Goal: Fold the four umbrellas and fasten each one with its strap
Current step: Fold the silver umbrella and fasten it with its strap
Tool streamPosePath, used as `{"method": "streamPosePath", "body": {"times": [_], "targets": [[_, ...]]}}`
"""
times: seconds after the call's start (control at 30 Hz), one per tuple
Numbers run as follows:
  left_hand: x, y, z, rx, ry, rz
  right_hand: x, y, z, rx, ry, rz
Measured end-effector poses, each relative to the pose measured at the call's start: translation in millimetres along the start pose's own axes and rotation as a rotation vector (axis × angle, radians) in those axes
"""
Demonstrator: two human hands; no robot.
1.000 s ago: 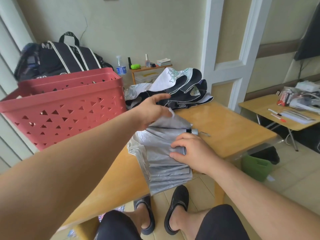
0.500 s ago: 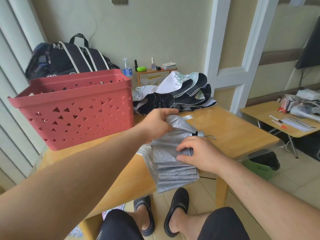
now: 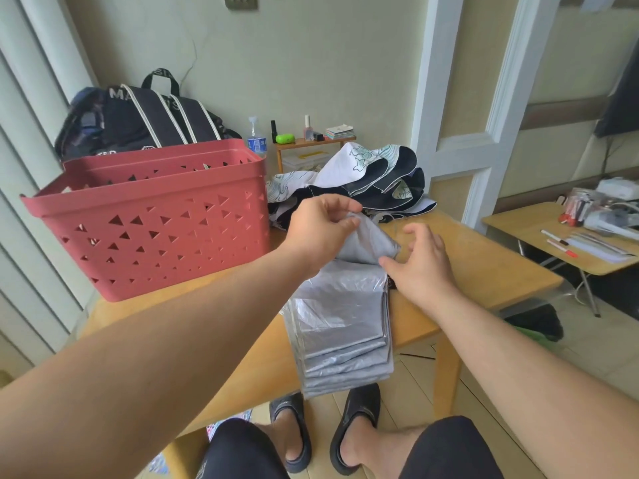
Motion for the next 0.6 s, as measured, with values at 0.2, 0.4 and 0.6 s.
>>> {"method": "streamPosePath", "body": {"times": [0.2, 0.4, 0.6], "targets": [[-12, -6, 3, -0.063, 0.073, 0.069, 22, 11, -5, 0.137, -0.272, 0.027], [-4, -10, -8, -0.12, 0.101, 0.099, -6, -39, 39, -0.302, 0.212, 0.299], [-3, -16, -12, -0.165, 0.124, 0.125, 66, -46, 78, -0.412, -0.225, 0.637]]}}
Point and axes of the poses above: each hand's wrist, its own z-axis away from the middle knuckle, its own x-axis out of the palm, y = z × x, the point moved 9 cm from there along -z, towards the middle knuckle, and after that the axes turned 13 degrees about x, right-handed, at the moved point
